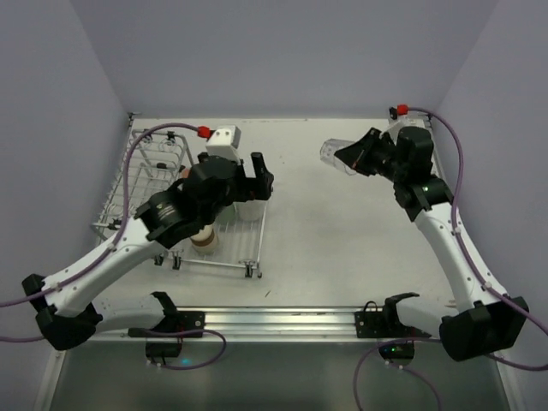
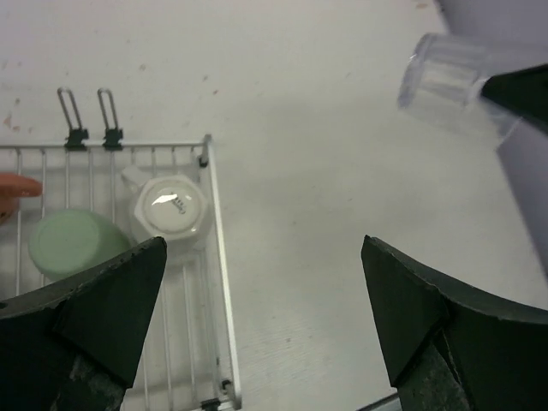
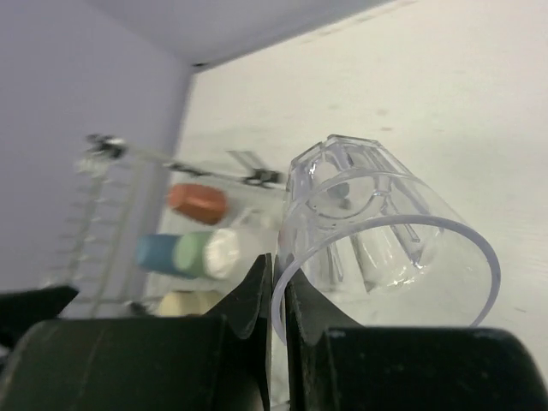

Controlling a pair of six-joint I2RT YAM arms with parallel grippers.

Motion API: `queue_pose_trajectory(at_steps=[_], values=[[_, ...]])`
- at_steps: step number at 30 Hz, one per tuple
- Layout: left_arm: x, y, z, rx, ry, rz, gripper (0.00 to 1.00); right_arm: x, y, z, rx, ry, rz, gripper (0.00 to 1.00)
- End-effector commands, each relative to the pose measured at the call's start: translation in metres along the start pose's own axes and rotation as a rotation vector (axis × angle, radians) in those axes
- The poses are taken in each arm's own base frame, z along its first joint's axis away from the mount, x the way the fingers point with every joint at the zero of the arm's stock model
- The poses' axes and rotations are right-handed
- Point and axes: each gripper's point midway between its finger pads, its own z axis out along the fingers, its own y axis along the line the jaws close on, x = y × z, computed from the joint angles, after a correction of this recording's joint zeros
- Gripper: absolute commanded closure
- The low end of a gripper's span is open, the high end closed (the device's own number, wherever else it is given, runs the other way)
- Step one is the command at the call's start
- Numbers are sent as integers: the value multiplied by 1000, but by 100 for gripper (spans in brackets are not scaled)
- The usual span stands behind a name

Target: Unload the cups from the dish rack

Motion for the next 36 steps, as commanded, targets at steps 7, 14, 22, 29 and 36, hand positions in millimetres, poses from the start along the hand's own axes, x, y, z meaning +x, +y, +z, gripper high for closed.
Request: queue_pose_trajectory(at_steps=[7, 14, 22, 29, 36], values=[[47, 49, 37, -286, 120, 187, 0, -2, -184, -28, 894, 247, -181, 100], [44, 53, 43, -319, 123, 235, 0, -14, -224, -20, 1057, 336, -186, 100], [44, 59, 46, -314, 130, 233, 0, -6, -270, 9, 1123, 411, -185, 100], [54, 77, 58, -342, 180, 226, 0, 3, -294, 30, 1126, 445, -163, 100], [59, 92, 70, -355, 216, 215, 0, 5, -301, 36, 1116, 463, -153, 94]])
